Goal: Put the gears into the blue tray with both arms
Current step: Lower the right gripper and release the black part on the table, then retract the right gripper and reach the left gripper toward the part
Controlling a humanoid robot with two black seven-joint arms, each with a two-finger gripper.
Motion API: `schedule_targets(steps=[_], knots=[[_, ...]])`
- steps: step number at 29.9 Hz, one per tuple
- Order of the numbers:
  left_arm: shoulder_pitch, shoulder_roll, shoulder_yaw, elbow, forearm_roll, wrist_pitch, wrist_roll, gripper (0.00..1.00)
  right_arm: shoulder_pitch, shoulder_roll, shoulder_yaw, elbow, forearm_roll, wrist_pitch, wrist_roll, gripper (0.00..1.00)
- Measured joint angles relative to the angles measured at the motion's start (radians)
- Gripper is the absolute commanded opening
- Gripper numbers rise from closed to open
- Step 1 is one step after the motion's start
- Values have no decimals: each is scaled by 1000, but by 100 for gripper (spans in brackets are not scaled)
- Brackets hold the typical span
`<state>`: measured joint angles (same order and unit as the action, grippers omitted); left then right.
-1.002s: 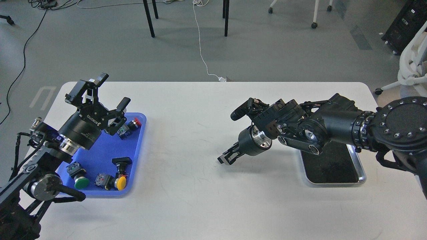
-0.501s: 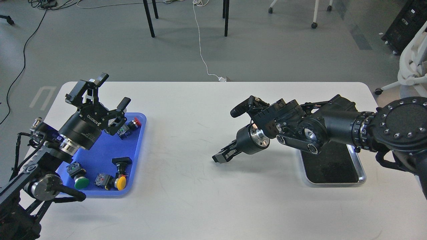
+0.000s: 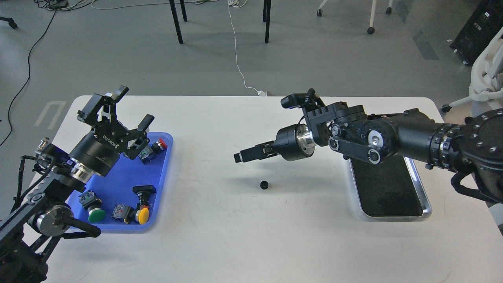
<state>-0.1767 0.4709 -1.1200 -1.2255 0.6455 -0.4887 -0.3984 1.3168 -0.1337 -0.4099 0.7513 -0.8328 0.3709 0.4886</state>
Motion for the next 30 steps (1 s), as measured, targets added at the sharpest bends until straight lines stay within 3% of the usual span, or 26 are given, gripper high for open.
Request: schedule_targets(steps=[9, 14, 18, 25, 30], knots=[[-18, -18, -1, -1, 137, 0, -7, 98, -206, -233, 303, 16, 425, 16, 0, 97], [-70, -41, -1, -18, 320, 0, -75, 98, -377, -311, 532, 27, 579, 100, 0, 96], [-122, -67, 29, -30, 519, 0, -89, 98, -485, -341, 675, 26, 704, 116, 0, 97], [-310, -71, 250, -36, 863, 0, -90, 98, -626, -386, 782, 47, 797, 118, 0, 98], [-497, -67, 509, -34, 1071, 43, -91, 98, -711, -429, 824, 88, 799, 118, 0, 98]])
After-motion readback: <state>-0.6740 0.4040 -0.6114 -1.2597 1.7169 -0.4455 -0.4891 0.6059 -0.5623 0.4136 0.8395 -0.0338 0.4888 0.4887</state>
